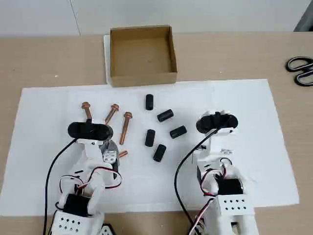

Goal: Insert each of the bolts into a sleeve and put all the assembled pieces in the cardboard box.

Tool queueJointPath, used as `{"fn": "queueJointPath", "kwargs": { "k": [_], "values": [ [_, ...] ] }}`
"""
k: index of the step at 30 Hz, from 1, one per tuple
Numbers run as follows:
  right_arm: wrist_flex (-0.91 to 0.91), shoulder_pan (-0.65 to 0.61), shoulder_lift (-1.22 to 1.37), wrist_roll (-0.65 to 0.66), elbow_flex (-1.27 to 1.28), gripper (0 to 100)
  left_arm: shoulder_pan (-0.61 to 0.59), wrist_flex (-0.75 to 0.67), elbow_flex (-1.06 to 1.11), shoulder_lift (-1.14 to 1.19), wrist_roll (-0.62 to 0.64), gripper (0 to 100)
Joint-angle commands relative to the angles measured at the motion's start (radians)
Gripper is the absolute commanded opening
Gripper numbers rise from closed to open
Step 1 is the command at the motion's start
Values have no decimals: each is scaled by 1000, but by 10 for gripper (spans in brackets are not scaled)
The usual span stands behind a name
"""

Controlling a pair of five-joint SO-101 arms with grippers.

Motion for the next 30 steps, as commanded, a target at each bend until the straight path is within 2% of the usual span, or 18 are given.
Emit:
{"fn": "queueJointPath", "kwargs": {
  "k": [1, 30],
  "values": [
    [-27, -5, -12, 11, -5, 4, -2, 2, -42, -9, -6, 9],
    [-27, -21, -12, 14, -5, 5, -2, 2, -42, -9, -6, 9]
  ]
}}
